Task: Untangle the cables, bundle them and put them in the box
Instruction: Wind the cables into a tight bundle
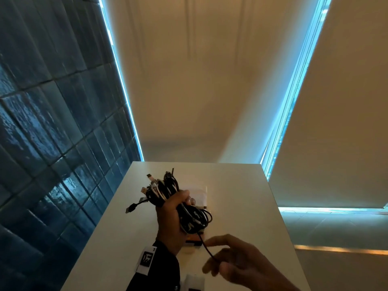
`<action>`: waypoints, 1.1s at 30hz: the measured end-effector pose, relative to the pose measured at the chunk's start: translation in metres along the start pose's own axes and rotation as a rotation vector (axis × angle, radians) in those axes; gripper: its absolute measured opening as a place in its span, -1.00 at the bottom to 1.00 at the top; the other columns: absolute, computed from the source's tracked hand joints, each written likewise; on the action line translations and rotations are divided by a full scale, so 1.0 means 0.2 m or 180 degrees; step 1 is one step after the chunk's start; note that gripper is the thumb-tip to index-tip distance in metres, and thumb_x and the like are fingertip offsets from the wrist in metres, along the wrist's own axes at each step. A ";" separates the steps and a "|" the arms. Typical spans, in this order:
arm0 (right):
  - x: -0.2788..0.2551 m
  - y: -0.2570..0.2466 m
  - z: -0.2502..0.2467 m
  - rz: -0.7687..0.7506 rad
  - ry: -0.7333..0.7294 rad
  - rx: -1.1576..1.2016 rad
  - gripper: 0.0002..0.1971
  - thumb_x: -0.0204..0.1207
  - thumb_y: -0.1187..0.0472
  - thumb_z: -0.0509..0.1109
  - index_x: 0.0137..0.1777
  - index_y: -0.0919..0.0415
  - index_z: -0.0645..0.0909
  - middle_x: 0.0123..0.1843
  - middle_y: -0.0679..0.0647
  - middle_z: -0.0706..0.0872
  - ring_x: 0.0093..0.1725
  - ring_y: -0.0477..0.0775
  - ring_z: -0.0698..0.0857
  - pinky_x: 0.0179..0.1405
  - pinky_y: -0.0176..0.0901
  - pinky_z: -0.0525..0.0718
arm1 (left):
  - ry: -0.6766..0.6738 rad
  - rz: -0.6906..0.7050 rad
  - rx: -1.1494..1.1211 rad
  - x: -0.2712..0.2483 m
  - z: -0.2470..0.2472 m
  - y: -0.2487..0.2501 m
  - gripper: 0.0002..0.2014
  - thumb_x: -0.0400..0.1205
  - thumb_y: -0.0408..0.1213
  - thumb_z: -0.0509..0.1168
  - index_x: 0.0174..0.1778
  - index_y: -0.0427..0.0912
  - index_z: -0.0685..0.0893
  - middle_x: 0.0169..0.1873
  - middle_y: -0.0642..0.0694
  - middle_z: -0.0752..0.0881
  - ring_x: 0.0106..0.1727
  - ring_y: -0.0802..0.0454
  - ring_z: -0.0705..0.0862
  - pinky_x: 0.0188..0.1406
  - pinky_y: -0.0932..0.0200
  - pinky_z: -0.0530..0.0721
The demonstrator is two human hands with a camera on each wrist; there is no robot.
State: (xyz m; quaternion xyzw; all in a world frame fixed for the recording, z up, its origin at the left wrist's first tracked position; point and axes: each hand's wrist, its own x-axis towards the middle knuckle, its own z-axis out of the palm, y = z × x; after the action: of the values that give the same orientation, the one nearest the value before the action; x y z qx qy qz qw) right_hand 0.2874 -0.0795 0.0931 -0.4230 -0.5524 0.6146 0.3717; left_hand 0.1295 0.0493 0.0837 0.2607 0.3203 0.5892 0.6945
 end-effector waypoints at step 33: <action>0.30 -0.02 -0.10 -0.0844 0.1654 -0.0764 -0.82 0.38 0.38 0.58 -0.17 0.06 0.75 -0.24 0.06 0.74 -0.38 0.02 0.70 -0.48 -0.05 0.67 | -0.0976 -0.0759 0.1610 -0.25 -0.02 0.01 -0.79 0.40 -0.34 0.47 -0.07 -0.29 0.81 -0.19 -0.40 0.76 -0.20 -0.29 0.74 -0.10 -0.19 0.73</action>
State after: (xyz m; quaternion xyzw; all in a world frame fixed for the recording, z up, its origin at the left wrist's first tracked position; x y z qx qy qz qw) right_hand 0.2832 -0.0160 0.0904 -0.5310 -0.5579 0.3625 0.5247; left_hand 0.1209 0.0010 0.0888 0.4715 0.3765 0.3591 0.7120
